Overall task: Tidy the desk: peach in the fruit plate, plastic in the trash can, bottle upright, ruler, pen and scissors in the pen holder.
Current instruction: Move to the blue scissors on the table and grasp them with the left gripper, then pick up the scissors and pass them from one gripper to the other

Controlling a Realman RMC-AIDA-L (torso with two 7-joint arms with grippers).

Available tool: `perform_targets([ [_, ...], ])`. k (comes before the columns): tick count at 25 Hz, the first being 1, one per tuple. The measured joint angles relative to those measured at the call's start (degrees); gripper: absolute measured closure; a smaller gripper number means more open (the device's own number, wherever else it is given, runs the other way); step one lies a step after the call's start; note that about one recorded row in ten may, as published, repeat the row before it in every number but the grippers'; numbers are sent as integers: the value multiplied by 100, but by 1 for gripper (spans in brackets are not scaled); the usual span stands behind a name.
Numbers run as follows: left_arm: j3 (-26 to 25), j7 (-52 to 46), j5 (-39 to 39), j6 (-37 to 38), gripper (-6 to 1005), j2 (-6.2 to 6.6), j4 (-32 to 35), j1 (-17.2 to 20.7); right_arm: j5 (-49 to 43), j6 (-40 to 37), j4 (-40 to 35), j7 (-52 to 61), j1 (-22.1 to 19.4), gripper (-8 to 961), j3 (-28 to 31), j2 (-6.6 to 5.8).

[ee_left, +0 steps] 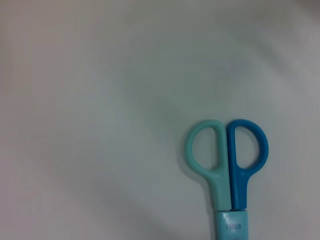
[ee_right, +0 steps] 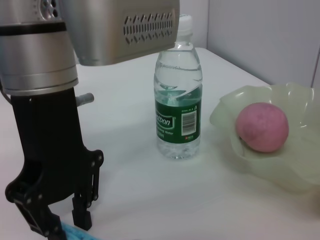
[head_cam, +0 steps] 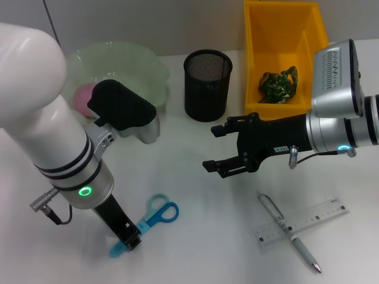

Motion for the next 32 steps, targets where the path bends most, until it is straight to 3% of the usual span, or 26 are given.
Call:
perform_targets([
  [11,-57,-8,-8,80,730,-4,44,7,1,-9,-2,0,0,137,1,0],
  [14,-247,67,-35,162,796,0,116,16,34,-15,2,0,0,137,7,0],
  [19,-578,255,-52,271,797,14,247,52,72,-25,19,176,5,136,147,0],
  [24,-983,612,-64,323,796,41,585,242,155,-111,26,1048,83,137,645,-11],
  [27,-1086,756,-71,326,796,43,705,324,194,-333,20,1868,163,137,1057,-110],
  [30,-1230,1077,-160,322,797,49,923,507,202,-796,70,2708,272,137,1520,-353],
  [31,-1334,1340,-299,290,797,51,1068,655,203,-1036,99,3113,315,137,1708,-494],
  [32,-1381,1444,-373,275,797,51,1124,715,203,-1036,99,3113,315,137,1708,-494],
])
